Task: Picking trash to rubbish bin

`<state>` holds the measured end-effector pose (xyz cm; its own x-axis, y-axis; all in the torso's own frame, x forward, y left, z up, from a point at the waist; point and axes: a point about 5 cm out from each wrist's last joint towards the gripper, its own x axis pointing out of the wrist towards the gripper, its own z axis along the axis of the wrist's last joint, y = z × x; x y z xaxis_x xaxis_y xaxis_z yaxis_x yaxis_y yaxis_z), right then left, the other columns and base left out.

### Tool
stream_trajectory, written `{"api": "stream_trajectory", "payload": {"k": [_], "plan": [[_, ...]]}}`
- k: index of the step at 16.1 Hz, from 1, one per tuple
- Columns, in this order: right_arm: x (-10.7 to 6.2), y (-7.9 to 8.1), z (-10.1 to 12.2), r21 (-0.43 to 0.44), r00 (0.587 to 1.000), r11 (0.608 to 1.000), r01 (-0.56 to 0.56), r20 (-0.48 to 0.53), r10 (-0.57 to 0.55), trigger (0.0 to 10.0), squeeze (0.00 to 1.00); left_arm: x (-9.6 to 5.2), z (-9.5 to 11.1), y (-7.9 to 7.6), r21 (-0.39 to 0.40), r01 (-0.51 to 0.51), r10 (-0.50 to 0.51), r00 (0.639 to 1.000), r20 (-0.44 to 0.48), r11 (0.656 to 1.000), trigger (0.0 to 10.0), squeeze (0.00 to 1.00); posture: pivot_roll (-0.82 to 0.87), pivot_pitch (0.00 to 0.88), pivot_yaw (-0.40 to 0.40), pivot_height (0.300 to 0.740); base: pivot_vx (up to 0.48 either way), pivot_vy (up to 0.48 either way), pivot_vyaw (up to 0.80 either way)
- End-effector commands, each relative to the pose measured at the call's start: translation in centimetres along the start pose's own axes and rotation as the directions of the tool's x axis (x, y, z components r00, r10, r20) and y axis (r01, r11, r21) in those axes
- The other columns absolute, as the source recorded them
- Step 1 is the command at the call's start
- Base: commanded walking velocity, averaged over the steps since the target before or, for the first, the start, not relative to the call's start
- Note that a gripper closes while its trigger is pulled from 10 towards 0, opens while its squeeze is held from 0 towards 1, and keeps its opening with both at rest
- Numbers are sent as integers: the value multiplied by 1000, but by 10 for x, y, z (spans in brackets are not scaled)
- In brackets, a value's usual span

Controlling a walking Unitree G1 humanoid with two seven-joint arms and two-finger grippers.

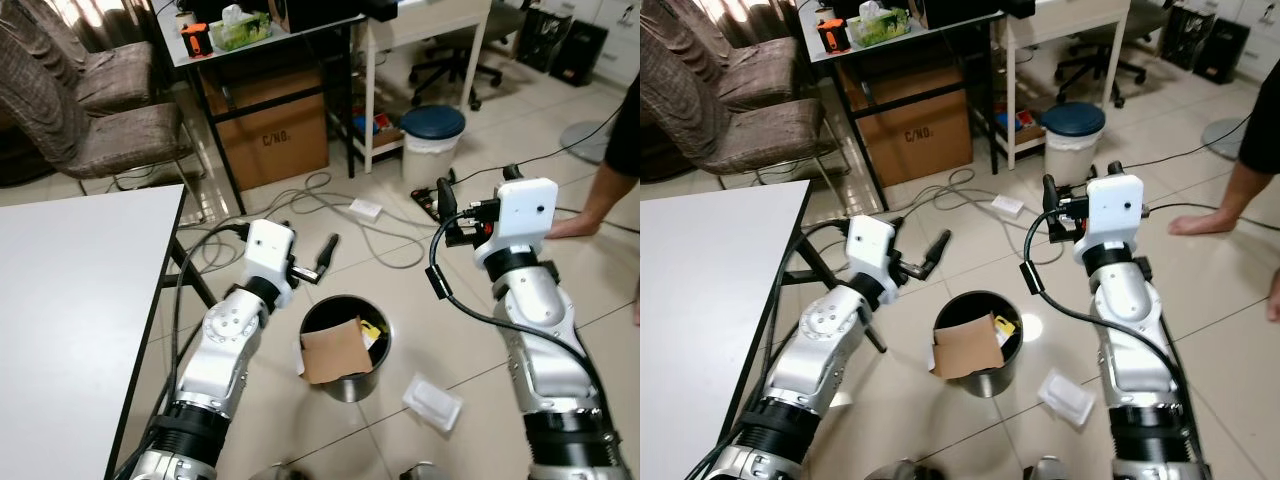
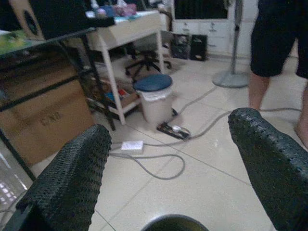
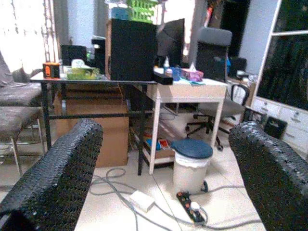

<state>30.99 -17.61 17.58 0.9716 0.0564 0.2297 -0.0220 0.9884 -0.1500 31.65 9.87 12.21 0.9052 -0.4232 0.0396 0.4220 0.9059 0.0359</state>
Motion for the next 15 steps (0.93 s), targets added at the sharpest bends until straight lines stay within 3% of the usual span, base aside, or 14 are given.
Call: {"api": "stream_trajectory", "payload": {"k": [1,3,4,8,15], "plan": [[-2,3,3,15,1000,1000,13,8,-13,10000,0,-4,-3,7,11,-53,53,999,-3,999,10000,0,-94,64,104,740,0,0,0],[-4,7,2,56,999,998,36,-16,-35,10000,0,-5,-2,10,22,-89,89,996,4,996,10000,0,-90,66,99,740,0,0,0],[-4,11,2,43,999,998,34,-12,-34,10000,0,-5,-3,10,-13,-79,79,997,-6,997,10000,0,-91,67,100,740,0,0,0],[-3,17,11,51,999,998,43,6,-43,10000,0,-2,4,10,-12,-89,90,996,22,996,10000,0,-101,76,90,740,0,0,0],[-7,19,13,37,999,999,40,3,-40,10000,0,-6,5,16,0,-167,167,985,35,986,10000,0,-101,76,74,740,0,0,744]]}}
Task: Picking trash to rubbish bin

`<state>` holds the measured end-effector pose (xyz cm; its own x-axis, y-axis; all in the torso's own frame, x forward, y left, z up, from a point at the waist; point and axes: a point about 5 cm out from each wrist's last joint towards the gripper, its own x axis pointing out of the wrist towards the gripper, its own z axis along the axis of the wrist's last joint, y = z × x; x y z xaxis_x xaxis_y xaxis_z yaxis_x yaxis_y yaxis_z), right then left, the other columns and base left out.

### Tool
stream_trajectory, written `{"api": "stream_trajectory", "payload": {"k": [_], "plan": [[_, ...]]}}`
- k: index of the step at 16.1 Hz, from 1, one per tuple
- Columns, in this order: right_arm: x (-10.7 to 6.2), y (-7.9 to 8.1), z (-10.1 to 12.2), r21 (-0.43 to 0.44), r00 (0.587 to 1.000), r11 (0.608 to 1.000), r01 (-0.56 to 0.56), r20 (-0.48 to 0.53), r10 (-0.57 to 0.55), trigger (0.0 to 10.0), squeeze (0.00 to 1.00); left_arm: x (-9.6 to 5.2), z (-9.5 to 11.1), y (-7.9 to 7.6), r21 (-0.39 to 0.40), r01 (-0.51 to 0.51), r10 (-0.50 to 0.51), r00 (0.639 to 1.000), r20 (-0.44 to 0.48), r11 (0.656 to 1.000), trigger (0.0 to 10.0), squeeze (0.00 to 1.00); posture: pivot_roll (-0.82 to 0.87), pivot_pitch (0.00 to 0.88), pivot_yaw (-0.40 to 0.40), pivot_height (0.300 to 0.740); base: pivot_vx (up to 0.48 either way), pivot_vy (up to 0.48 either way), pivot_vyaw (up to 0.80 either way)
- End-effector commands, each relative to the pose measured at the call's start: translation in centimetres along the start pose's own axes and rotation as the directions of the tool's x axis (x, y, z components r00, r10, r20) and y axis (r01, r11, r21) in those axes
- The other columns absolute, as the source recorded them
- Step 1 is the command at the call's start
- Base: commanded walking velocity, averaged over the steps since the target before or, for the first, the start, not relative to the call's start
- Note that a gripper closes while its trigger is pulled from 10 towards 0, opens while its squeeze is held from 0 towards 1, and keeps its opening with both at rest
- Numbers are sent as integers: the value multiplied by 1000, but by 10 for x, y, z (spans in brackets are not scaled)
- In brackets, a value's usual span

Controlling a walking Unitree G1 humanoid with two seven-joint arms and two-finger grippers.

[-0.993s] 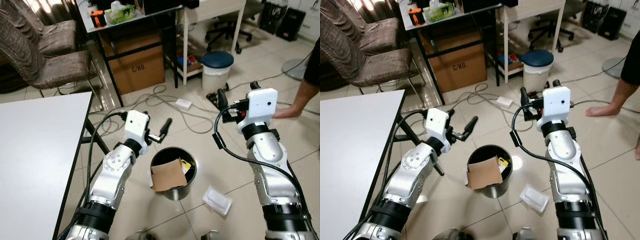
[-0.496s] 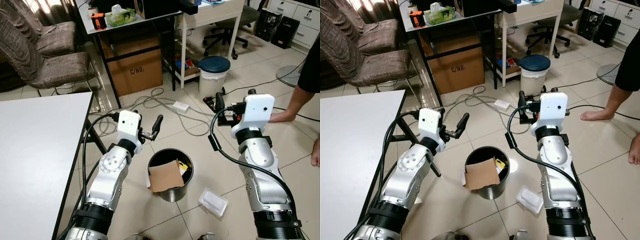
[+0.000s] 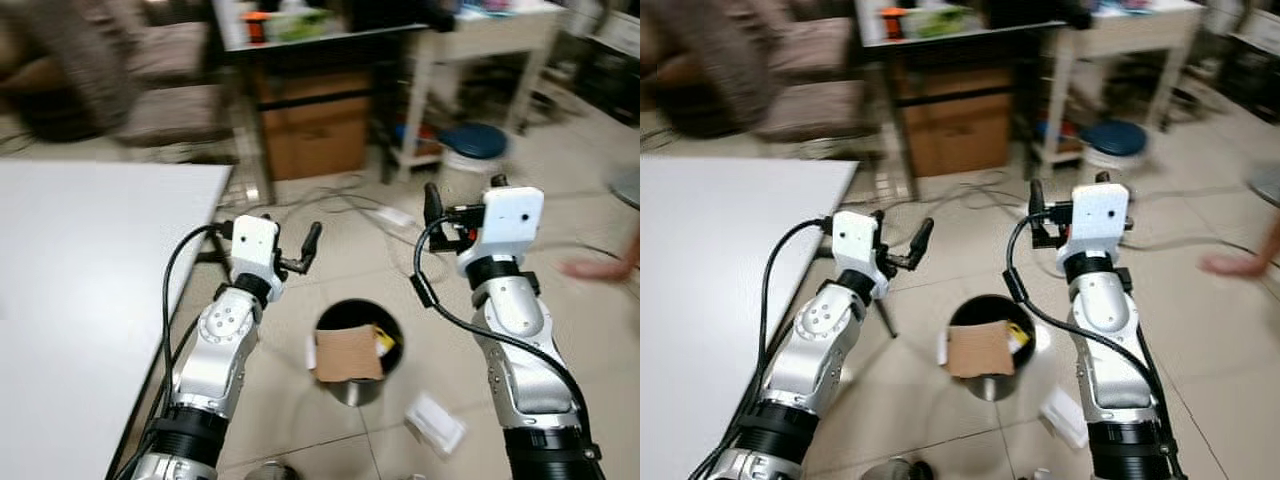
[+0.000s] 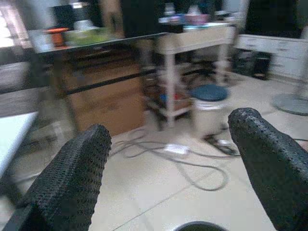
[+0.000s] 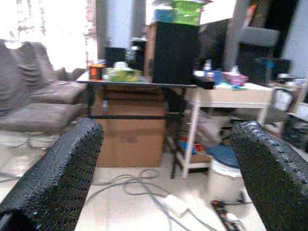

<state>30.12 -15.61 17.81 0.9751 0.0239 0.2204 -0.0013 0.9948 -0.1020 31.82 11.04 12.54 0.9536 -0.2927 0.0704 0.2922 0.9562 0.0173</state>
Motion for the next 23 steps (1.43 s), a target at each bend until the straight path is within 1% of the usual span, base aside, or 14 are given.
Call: {"api": "stream_trajectory", "payload": {"k": [1,4,5,7,9,13,18,23], "plan": [[0,-1,7,-2,1000,1000,9,19,-9,10000,0,-3,3,11,25,-57,56,998,18,998,10000,0,-100,78,74,740,0,0,781],[-3,-1,7,-2,1000,1000,8,14,-8,10000,0,-5,6,17,22,-61,61,998,21,998,10000,0,-100,80,71,740,0,0,779],[-4,-1,7,-3,1000,1000,8,12,-8,10000,0,-6,6,20,32,-62,61,998,23,998,10000,0,-99,82,68,740,0,0,781],[-5,-3,6,-6,1000,1000,10,8,-10,10000,0,-10,6,31,65,-119,117,993,28,991,10000,0,-97,83,66,740,0,0,775],[-5,-4,7,-8,1000,1000,9,7,-9,10000,0,-12,6,35,77,-146,144,989,31,986,10000,0,-97,83,66,740,0,0,775],[-6,-3,5,-12,1000,1000,2,1,-2,10000,0,-14,7,39,95,-176,173,984,33,980,10000,0,-93,82,63,740,0,0,773],[-6,0,3,-7,1000,1000,-4,-8,4,10000,0,-14,7,40,101,-187,185,982,31,977,10000,0,-89,85,63,740,0,0,775],[-8,0,1,-5,1000,1000,-2,-19,2,10000,0,-14,4,38,73,-188,188,982,7,980,10000,0,-91,89,67,740,0,0,775]]}}
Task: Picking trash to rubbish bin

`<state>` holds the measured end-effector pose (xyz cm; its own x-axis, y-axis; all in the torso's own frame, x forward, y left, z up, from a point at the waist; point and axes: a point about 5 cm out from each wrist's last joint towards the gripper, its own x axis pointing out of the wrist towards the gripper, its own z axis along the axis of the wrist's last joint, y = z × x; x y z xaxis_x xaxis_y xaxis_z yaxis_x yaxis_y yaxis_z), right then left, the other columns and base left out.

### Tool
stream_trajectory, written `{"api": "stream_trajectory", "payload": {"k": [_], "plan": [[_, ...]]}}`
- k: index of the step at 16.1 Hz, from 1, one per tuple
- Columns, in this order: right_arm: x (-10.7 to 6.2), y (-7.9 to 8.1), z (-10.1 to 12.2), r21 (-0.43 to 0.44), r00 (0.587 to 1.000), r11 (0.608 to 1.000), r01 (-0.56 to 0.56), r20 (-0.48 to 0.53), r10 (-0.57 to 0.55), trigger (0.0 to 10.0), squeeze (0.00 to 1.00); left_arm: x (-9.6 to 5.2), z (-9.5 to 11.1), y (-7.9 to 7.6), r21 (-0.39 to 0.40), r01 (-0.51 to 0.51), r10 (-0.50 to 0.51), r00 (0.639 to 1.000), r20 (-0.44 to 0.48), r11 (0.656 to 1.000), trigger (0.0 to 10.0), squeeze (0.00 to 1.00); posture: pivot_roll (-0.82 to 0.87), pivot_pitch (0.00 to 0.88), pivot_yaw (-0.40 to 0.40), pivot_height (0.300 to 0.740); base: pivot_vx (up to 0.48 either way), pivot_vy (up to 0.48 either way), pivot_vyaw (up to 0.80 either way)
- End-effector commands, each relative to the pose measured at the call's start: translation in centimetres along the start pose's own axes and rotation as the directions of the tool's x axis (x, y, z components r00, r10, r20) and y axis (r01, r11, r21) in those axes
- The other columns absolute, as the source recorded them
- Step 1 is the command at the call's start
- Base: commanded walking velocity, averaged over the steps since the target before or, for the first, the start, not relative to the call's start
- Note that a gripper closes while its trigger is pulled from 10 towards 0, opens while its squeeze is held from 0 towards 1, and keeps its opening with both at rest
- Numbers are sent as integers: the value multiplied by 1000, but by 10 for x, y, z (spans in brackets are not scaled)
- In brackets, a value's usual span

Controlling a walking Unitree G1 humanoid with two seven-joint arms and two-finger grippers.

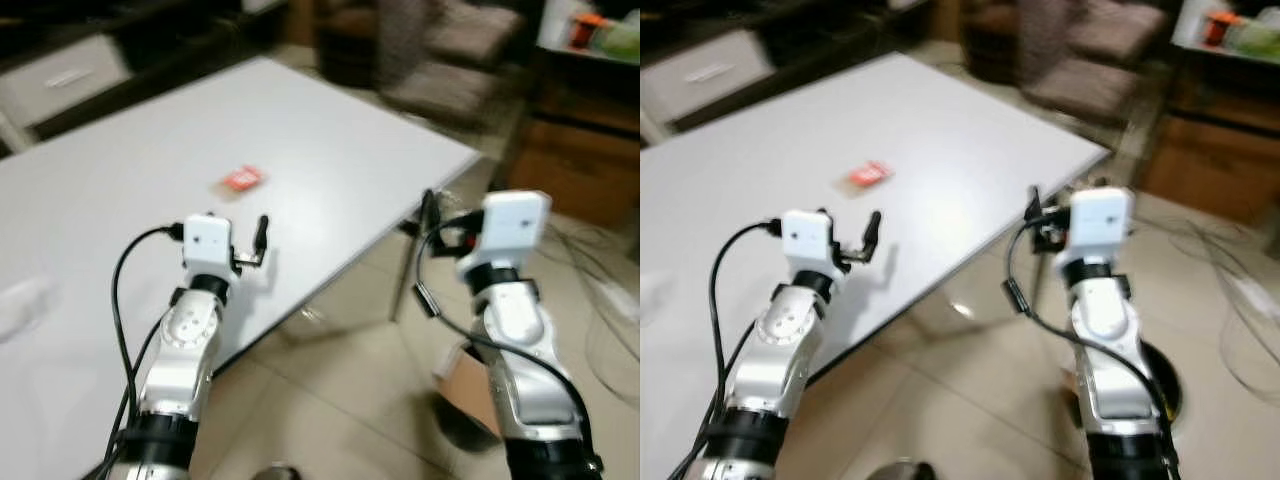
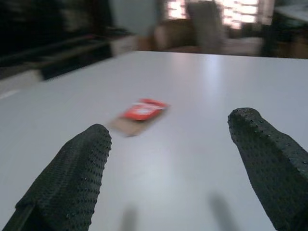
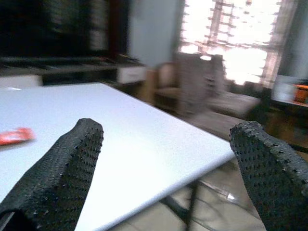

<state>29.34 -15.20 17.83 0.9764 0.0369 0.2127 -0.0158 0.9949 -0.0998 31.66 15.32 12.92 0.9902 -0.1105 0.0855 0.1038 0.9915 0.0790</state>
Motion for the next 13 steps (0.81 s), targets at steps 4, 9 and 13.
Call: {"api": "stream_trajectory", "payload": {"k": [4,9,13], "plan": [[-1,-3,-2,-9,1000,1000,15,-17,-15,10000,0,0,-1,-5,-17,5,-6,1000,-13,1000,10000,0,-95,91,70,740,0,0,769],[-2,-3,-4,-8,999,1000,24,-31,-25,10000,0,2,1,-5,-26,1,-2,1000,-8,1000,10000,0,-101,96,72,740,0,0,764],[-3,-5,-7,0,997,999,50,-50,-50,10000,0,3,0,-11,-44,33,-34,999,-15,998,10000,0,-101,97,73,740,0,0,0]]}}
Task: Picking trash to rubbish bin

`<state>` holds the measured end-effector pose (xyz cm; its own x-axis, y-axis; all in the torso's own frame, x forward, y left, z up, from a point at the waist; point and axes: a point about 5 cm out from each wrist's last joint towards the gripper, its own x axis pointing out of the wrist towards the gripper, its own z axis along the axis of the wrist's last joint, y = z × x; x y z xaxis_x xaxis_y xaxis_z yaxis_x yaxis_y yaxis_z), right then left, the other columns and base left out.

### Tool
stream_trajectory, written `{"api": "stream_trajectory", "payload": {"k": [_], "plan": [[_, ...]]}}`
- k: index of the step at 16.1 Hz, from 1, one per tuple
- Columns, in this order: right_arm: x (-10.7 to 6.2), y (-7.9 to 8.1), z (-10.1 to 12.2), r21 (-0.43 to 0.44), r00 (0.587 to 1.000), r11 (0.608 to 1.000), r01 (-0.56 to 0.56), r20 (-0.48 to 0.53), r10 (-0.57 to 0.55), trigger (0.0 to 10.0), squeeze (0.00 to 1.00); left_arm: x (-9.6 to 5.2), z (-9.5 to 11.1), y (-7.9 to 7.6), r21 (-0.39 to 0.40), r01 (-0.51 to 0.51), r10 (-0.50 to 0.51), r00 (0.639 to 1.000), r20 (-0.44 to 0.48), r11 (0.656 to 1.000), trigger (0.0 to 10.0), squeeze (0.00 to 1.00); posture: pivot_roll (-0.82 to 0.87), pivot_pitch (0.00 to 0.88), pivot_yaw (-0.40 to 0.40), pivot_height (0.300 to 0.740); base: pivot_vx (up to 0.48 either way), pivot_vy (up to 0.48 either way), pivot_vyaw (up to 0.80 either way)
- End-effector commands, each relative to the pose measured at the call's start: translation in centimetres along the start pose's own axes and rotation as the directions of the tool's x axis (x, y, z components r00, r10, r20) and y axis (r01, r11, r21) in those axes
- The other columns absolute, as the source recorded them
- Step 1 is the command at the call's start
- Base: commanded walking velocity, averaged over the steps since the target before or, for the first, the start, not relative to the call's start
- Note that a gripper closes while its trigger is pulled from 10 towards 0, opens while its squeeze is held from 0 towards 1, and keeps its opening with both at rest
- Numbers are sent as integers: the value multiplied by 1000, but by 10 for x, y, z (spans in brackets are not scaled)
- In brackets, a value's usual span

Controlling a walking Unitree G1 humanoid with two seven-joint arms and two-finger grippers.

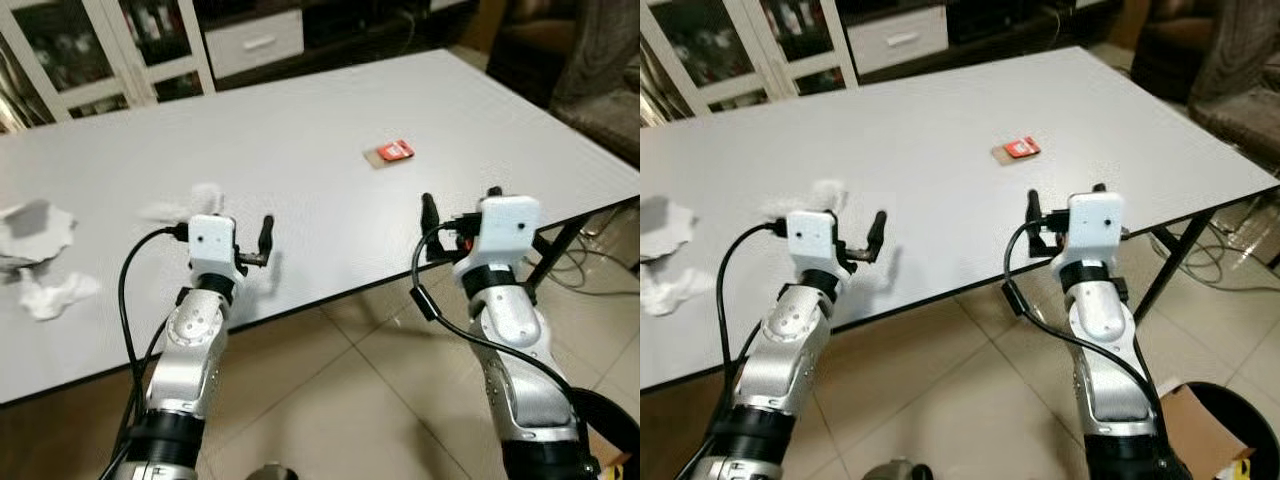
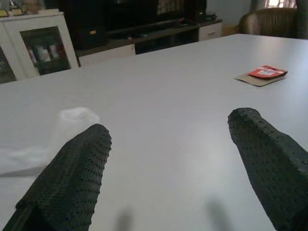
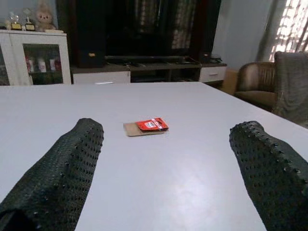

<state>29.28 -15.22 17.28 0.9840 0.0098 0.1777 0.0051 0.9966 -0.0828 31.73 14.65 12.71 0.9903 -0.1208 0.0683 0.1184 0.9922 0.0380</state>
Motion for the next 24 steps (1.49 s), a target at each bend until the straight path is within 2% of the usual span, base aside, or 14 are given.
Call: {"api": "stream_trajectory", "payload": {"k": [1,14,24], "plan": [[-1,-5,-2,-11,1000,1000,28,-13,-28,10000,0,2,2,-4,-4,27,-27,1000,1,1000,10000,0,-101,96,71,740,0,0,0],[0,-2,0,-16,1000,1000,21,-5,-21,10000,0,4,0,-9,-15,54,-55,998,-19,998,10000,0,-104,99,75,740,0,419,0],[0,0,0,-17,1000,1000,-1,-1,1,10000,0,2,-3,-7,-11,40,-40,999,-29,999,10000,0,-102,97,68,740,0,480,688]]}}
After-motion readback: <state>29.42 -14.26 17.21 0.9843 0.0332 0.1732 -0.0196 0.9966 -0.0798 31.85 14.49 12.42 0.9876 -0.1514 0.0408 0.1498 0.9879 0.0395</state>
